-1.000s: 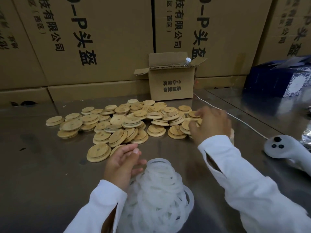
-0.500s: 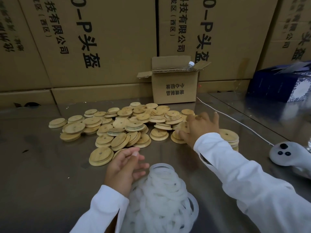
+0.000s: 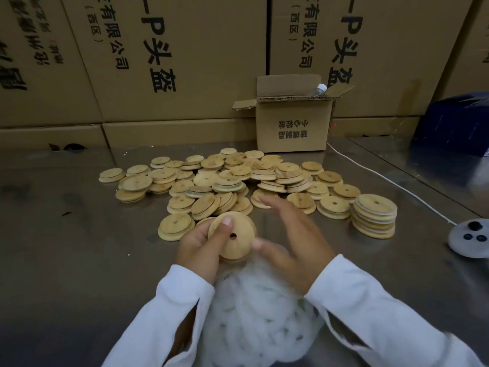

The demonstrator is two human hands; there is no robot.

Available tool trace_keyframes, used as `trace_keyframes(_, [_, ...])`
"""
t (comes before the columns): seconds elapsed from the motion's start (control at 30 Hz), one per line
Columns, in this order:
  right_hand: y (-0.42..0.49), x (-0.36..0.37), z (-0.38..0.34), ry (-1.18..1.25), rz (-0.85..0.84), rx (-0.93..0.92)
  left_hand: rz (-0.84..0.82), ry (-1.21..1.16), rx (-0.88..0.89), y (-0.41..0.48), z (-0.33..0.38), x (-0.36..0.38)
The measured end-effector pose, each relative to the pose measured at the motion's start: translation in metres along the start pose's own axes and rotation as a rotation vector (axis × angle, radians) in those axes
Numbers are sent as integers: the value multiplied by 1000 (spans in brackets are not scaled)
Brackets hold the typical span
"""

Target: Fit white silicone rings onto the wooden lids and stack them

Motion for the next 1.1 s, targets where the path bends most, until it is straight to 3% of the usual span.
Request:
trace_keyframes(0.13, [0,5,53,-278,-63,239,-1,-67,-33,1,-1,1])
trace_keyframes(0.23, [1,11,65,-280,-98,282,-37,-112,-51,-2,1,5])
trace_keyframes(0.37, [1,13,66,-184,-74,328,-38,-132,-75,-2,0,5])
trace_keyframes(0.53, [-5,14,68,171,-67,530,-66,-152,-81,-3,1,7])
trace_keyframes(0.73, [2,-12,40,497,9,375,27,-274,-69,2,6,0])
trace_keyframes(0.87, [1,-13,8,777,-81,245,82,-310,-65,3,5,-4])
trace_keyframes(1.0, [-2,-5,-7,902,-31,224,-10,-297,-93,-1,3,6])
trace_keyframes(1.1, [-3,2,-7,856,84,248,-93,-247,-137,-5,-1,14])
Point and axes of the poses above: each hand's wrist, its own y-axis towards the middle knuckle, its own x-axis out of the palm, z = x × y, the point moved 6 cm from there along y, towards the middle knuckle, and after that the axes turned 1 degree about z, right-handed, at the moved point
